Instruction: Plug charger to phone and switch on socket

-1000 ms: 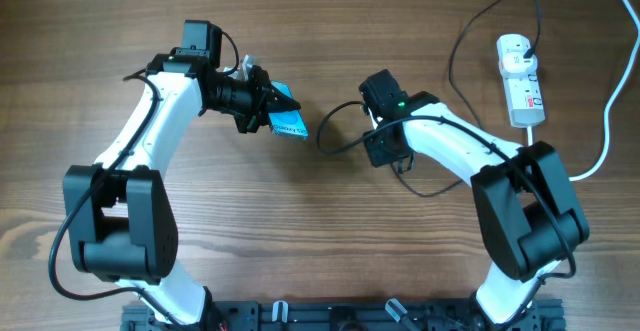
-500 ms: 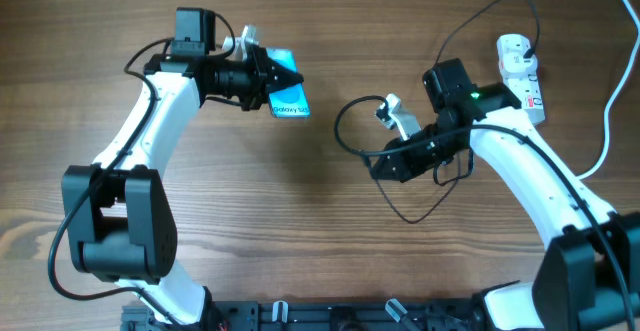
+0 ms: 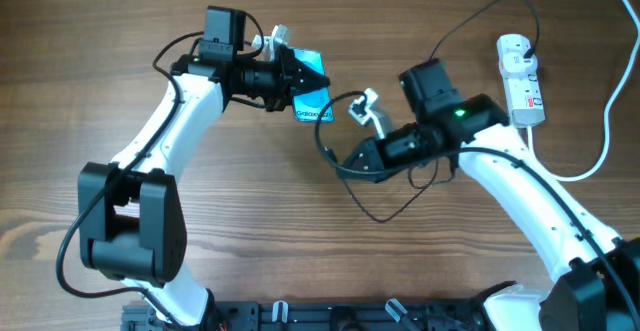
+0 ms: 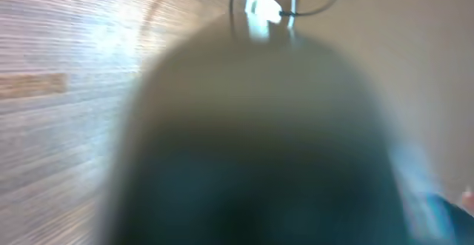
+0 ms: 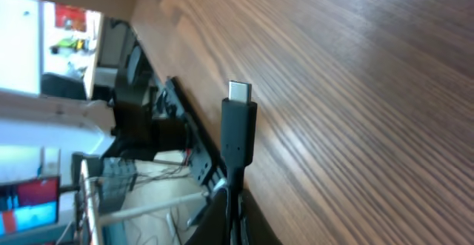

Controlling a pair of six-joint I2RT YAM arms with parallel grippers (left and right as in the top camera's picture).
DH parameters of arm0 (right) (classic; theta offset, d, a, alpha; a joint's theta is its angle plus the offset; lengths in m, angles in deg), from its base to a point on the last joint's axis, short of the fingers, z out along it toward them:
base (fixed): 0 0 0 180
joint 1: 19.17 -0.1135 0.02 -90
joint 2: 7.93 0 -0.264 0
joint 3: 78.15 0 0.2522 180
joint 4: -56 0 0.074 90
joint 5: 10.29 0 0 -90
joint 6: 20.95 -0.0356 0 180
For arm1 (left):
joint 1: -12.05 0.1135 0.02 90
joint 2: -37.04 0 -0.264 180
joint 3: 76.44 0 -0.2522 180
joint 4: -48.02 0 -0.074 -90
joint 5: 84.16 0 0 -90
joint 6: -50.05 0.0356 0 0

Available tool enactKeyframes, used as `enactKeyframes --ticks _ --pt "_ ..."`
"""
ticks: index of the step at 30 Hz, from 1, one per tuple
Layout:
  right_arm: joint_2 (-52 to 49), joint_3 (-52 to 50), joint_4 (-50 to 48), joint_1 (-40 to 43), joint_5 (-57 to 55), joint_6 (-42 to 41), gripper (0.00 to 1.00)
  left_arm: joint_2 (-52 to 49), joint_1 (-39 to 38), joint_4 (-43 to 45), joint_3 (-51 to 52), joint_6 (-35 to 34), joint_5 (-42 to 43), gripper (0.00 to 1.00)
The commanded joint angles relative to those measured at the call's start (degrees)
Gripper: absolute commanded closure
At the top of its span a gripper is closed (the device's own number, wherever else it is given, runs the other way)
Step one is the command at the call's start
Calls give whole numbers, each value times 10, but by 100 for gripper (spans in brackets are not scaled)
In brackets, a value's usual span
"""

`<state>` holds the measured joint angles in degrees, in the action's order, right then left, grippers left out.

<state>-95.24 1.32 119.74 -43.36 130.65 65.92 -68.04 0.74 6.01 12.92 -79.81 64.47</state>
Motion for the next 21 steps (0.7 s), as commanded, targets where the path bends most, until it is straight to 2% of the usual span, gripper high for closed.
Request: enactKeyframes --ticks 1,6,10,15,19,21 --pt "11 1 -33 -8 -40 -102 96 -2 -5 2 -8 -17 -54 96" --pt "11 1 -78 -8 8 -140 96 -2 -5 8 -8 37 -66 96" --pt "11 1 -113 -8 44 -165 96 -2 -5 82 -8 41 35 96" --pt "11 1 -150 -8 61 -180 96 -2 -5 94 -8 15 61 96" --pt "11 1 -158 -8 57 -187 96 -2 -5 94 -8 -49 64 96" --pt "11 1 -156 -8 57 -191 96 -2 -5 94 -8 -61 63 96"
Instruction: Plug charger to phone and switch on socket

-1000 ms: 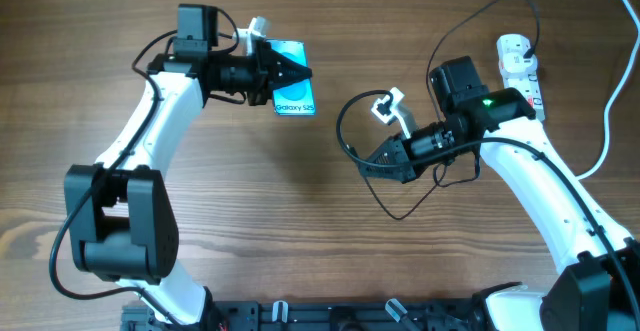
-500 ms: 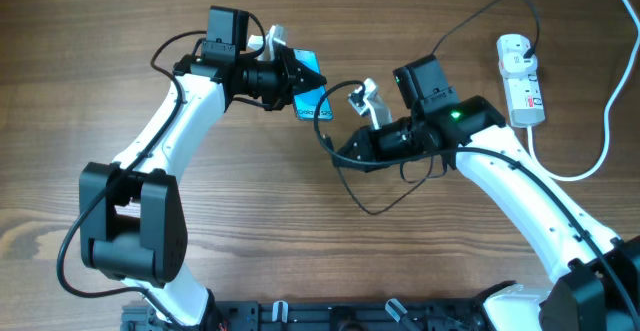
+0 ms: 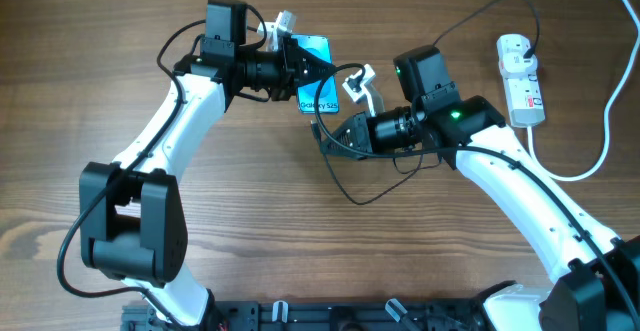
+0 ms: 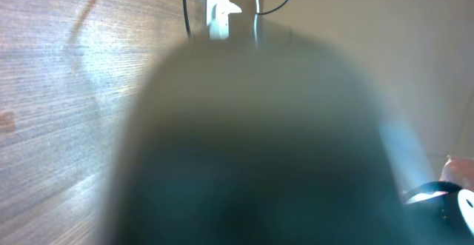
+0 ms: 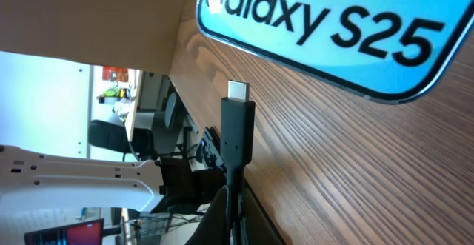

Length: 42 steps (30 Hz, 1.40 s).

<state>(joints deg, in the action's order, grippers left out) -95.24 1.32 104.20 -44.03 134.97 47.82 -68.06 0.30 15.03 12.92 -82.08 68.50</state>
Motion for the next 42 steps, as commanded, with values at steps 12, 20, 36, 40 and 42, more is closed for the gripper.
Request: enactKeyframes --ticks 12,20,36,40,42 --pt "11 1 -8 21 48 -43 96 -1 0 6 -8 -31 -27 96" --pt "11 1 1 21 7 -59 95 -1 8 6 -8 -34 -23 96" --pt "11 1 -14 21 -19 -74 96 -1 3 -9 -8 -34 -20 96" --pt "11 1 -23 21 -19 -79 96 -1 3 -9 -8 -34 -16 96" --pt "11 1 -27 21 -19 -79 96 -1 3 -9 -8 -34 -16 96"
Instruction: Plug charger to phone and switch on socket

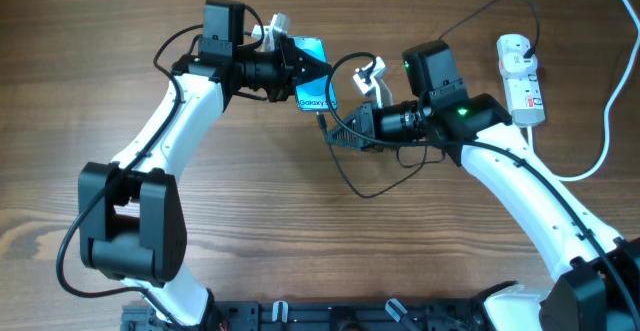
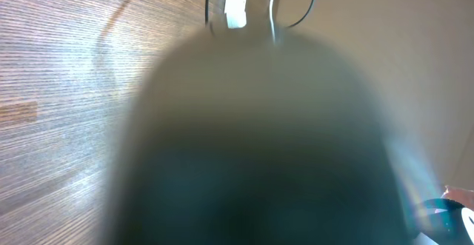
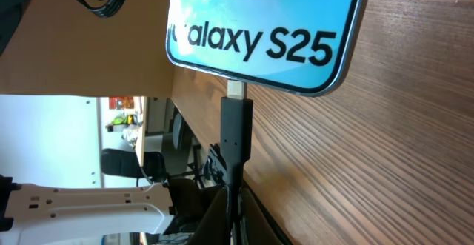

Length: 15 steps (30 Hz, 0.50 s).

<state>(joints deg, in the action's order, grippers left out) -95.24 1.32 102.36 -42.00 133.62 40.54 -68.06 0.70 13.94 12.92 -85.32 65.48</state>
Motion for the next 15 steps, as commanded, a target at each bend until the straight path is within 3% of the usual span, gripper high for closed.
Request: enactKeyframes --ticks 1,15 --pt "11 1 -9 1 -5 -7 96 -1 -1 2 -8 -1 14 96" --pt "11 1 -63 1 -37 -73 96 -1 -1 0 -8 -1 13 96"
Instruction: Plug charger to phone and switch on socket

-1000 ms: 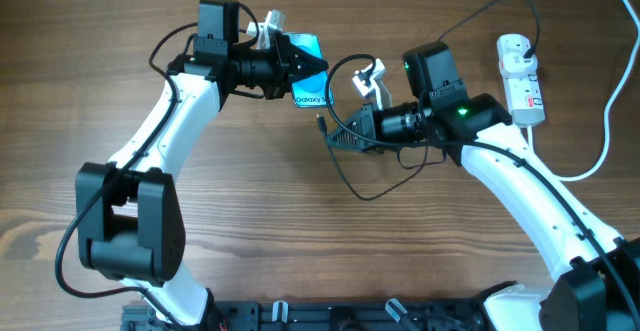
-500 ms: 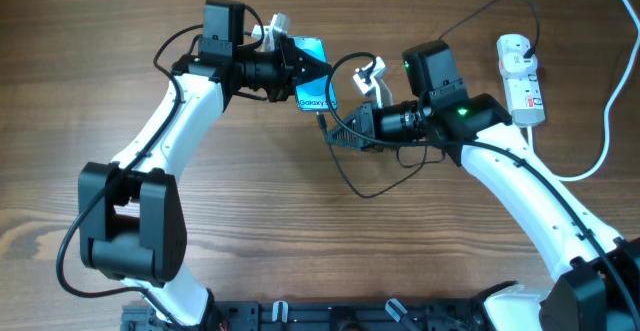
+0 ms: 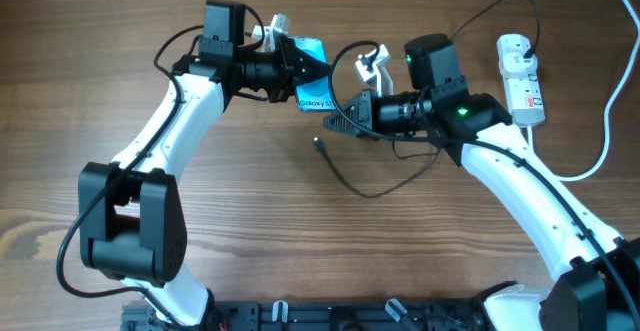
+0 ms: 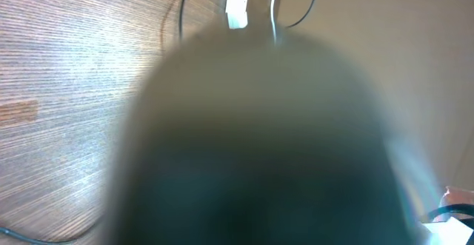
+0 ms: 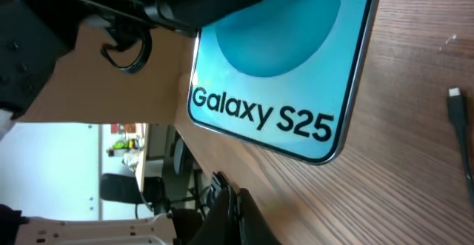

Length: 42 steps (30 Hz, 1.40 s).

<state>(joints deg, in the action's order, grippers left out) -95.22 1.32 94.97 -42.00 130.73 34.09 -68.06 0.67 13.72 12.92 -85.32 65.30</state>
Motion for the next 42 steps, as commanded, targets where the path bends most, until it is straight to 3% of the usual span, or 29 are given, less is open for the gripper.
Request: enactKeyframes --ticks 1,4,7,11,18,21,26,29,35,36,38,42 --pt "10 1 28 1 -13 12 93 -1 -1 2 -8 -1 4 96" --pt "10 -2 90 -9 -66 107 74 -1 3 2 -8 -3 -48 96" --pt "5 -2 127 -39 -177 193 58 -1 42 -1 -8 -54 -66 96" --pt "-40 1 117 -100 -292 237 49 -1 111 -54 -8 -65 -66 96" --pt "-168 95 120 -178 -476 402 49 -1 207 -115 -8 -59 -66 96" --pt "-219 95 90 -185 -502 409 52 -1 232 -140 -8 -44 -66 96" --pt "-306 95 25 -185 -512 407 75 -1 239 -158 -8 -13 -67 96" --pt "-315 95 -4 -184 -557 398 81 -1 239 -158 -8 -13 -67 96" --pt "-315 95 72 -184 -514 379 91 -1 239 -158 -8 -13 -67 96" --pt "-315 95 79 -184 -510 377 90 -1 239 -158 -8 -13 -67 96" --pt "-315 95 76 -184 -510 378 64 -1 239 -158 -8 -13 -67 96" --pt "-315 95 83 -184 -510 380 58 -1 239 -158 -8 -13 -67 96"
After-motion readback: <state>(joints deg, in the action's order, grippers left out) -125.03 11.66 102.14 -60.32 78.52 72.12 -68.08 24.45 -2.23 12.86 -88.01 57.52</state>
